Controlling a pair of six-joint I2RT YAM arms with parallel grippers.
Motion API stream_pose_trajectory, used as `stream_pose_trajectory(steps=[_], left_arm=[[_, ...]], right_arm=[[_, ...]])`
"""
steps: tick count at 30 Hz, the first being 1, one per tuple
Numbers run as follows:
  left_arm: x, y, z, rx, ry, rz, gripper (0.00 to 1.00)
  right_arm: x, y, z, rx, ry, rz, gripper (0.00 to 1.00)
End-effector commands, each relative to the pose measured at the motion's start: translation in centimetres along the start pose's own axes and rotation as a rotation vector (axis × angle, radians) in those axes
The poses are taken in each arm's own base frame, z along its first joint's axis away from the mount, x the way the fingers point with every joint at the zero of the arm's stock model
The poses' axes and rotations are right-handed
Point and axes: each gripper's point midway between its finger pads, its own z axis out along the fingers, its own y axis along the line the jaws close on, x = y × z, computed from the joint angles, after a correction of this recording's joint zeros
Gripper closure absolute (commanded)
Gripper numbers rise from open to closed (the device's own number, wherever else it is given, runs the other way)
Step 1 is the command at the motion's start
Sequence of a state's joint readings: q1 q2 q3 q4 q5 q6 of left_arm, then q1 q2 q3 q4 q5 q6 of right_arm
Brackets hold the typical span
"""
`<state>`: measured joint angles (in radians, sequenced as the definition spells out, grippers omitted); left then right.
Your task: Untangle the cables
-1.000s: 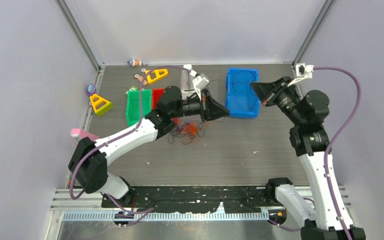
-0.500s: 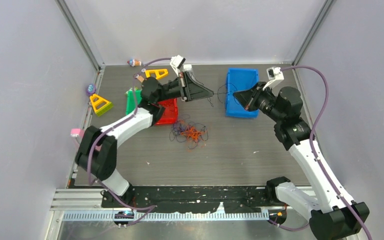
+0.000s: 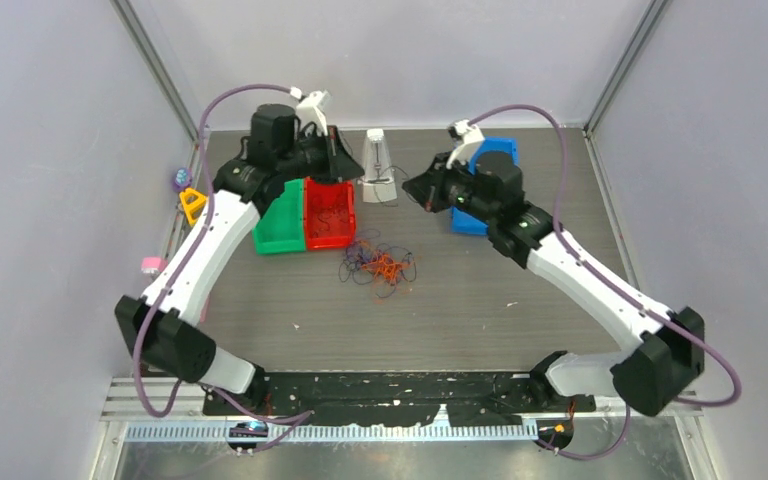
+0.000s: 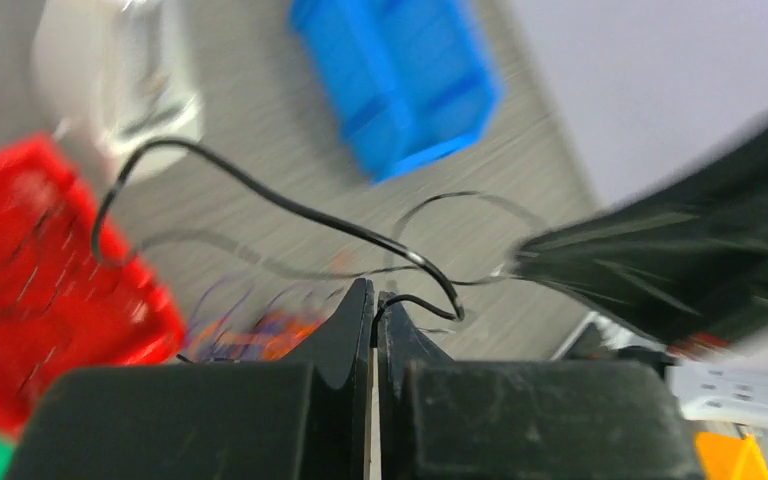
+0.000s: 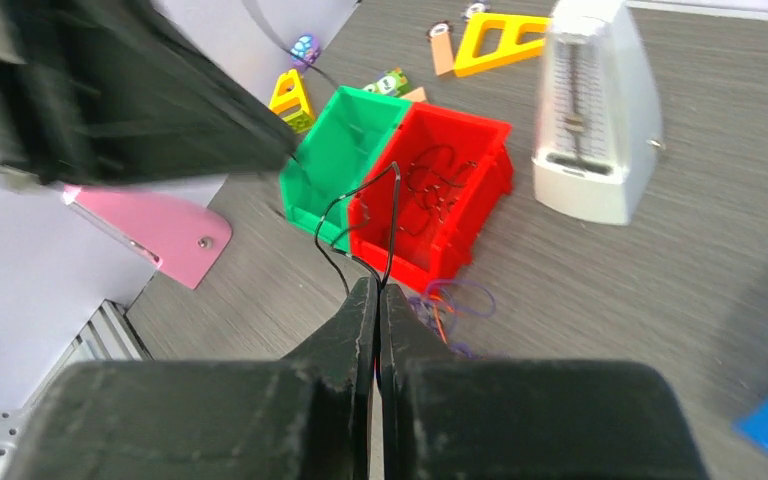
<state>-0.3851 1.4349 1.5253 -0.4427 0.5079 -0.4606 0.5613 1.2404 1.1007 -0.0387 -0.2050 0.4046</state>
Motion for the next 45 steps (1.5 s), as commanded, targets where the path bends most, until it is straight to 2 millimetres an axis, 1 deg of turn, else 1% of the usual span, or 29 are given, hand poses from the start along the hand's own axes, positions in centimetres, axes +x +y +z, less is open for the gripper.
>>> stream_pose_trajectory(steps=[1,2,3,4,5,6,7,8,9,10,13,14,16,20,21,22,24,25,26,27,28,29,31,34,36,39,42,43,45], left_arm=[[7.0,9.5,-0.6,-0.384,0.287,-0.007,1.0],[7.2,10.3,-0.4,-0.399,0.292,-0.015,1.0],[7.3,11.0,-0.1,-0.412,0.297,-0.025,1.0],[7.4,11.8,0.2,-0.428,0.3,-0.031,1.0],[7.4,12.5,0.5,-0.445,0.305,-0.034,1.0],[7.4,13.1,0.8,-0.464,0.315,-0.035,1.0],[7.5,13.8,1.2,-0.48,0.327,-0.039,1.0],[7.6,14.3,1.7,-0.485,0.336,-0.043,1.0],[7.7,14.9,2.2,-0.491,0.349,-0.049,1.0],[7.7,15.4,2.6,-0.498,0.356,-0.054,1.0],[8.0,17.5,3.5,-0.547,0.388,-0.063,1.0],[8.2,18.3,3.7,-0.563,0.397,-0.068,1.0],[9.0,19.6,4.3,-0.576,0.421,-0.085,1.0],[10.2,21.7,5.4,-0.6,0.451,-0.101,1.0],[10.6,22.2,5.5,-0.61,0.455,-0.106,1.0],[10.7,22.7,5.7,-0.619,0.453,-0.111,1.0],[11.1,23.6,6.0,-0.628,0.453,-0.12,1.0],[11.2,23.8,6.1,-0.634,0.454,-0.123,1.0],[11.4,24.2,6.1,-0.644,0.46,-0.123,1.0],[11.4,24.4,6.1,-0.654,0.46,-0.124,1.0],[11.4,24.6,6.0,-0.664,0.459,-0.121,1.0],[11.3,24.6,5.9,-0.671,0.457,-0.115,1.0],[10.9,24.5,5.4,-0.681,0.447,-0.105,0.9],[9.8,23.8,4.3,-0.695,0.418,-0.082,0.75],[9.3,23.2,3.7,-0.692,0.401,-0.072,0.66],[8.9,22.4,2.7,-0.695,0.393,-0.069,0.6],[8.3,21.7,1.4,-0.714,0.377,-0.053,0.59],[8.1,21.6,0.9,-0.723,0.367,-0.046,0.58],[7.6,20.8,0.0,-0.721,0.35,-0.036,0.56]], right_arm=[[-2.5,2.3,3.9,0.01,-0.085,-0.071,0.95],[-2.8,3.4,4.6,-0.006,-0.088,-0.078,0.95],[-1.7,3.0,6.0,0.01,-0.062,-0.078,0.95],[-1.9,4.1,6.6,-0.009,-0.067,-0.081,0.95],[-0.8,3.7,8.1,0.004,-0.039,-0.081,0.95],[-1.1,4.6,8.7,-0.008,-0.045,-0.082,0.95],[0.1,4.1,10.0,0.012,-0.02,-0.081,0.94],[-0.3,5.1,10.5,-0.004,-0.028,-0.081,0.95],[0.7,4.2,11.7,0.035,-0.013,-0.082,0.95],[1.3,4.3,12.8,0.042,-0.004,-0.078,0.95],[2.2,3.9,14.8,0.075,-0.002,-0.055,0.95],[2.9,3.7,15.7,0.082,0.01,-0.05,0.95],[3.8,3.4,16.9,0.092,0.024,-0.044,0.95],[5.6,2.7,18.8,0.127,0.051,-0.039,0.95],[5.8,2.7,19.1,0.128,0.052,-0.032,0.95],[6.5,2.3,19.5,0.14,0.062,-0.028,0.95],[7.3,1.7,20.0,0.158,0.072,-0.015,0.95],[7.4,1.6,20.1,0.163,0.073,-0.007,0.95],[8.1,1.3,20.5,0.169,0.084,-0.003,0.95],[8.1,1.3,20.7,0.168,0.084,0.002,0.95],[8.9,1.1,21.0,0.171,0.102,0.006,0.95],[8.9,1.2,21.2,0.168,0.102,0.013,0.95],[9.9,1.0,21.7,0.171,0.12,0.02,0.95],[10.9,0.9,22.1,0.172,0.133,0.026,0.95],[11.6,0.8,22.4,0.179,0.143,0.029,0.95],[12.5,0.4,23.0,0.197,0.155,0.031,0.95],[13.2,0.3,23.6,0.206,0.167,0.032,0.95],[14.4,-0.4,23.9,0.227,0.196,0.028,0.95],[15.4,-0.8,24.5,0.243,0.225,0.02,0.95]])
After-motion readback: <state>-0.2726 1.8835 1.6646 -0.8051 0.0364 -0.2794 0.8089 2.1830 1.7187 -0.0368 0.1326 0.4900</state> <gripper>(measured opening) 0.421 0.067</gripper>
